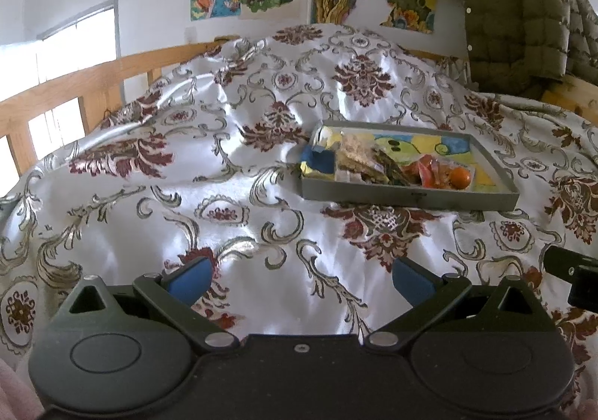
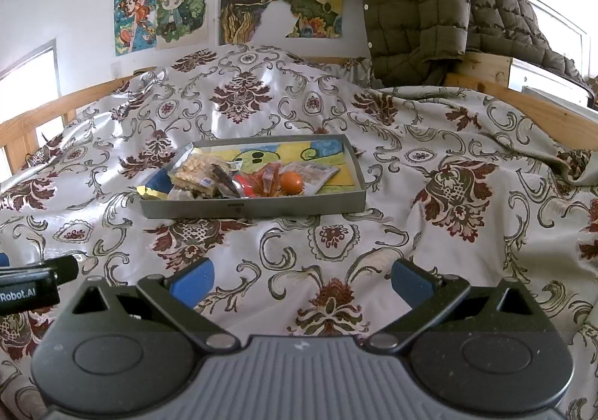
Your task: Organize snacks
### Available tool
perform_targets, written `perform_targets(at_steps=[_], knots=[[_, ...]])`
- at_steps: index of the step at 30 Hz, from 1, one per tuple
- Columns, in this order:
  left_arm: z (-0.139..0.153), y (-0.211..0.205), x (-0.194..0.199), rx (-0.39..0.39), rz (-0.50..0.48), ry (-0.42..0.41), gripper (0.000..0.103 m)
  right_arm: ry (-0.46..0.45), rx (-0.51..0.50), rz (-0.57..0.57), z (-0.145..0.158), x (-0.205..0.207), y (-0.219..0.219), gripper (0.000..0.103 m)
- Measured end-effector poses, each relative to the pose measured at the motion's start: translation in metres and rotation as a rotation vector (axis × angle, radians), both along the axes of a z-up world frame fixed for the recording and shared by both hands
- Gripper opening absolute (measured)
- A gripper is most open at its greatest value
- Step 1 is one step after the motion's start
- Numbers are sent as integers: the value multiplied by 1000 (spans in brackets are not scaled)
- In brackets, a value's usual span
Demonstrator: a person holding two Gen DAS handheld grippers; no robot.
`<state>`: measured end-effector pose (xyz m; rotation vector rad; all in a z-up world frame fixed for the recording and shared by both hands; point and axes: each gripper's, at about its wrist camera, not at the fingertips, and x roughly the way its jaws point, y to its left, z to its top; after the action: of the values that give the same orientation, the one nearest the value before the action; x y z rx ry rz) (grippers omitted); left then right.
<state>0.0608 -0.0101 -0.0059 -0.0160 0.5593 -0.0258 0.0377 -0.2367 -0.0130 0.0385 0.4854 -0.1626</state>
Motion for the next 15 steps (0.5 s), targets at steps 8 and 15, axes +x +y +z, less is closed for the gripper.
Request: perform_targets(at_steps=[8,15], knots=[[3,3,1,-11,19,16,102,1,0,-2,2,1,2,103],[2,2,2,-6,17,20,102,2,0,-1,1,1,2,103]])
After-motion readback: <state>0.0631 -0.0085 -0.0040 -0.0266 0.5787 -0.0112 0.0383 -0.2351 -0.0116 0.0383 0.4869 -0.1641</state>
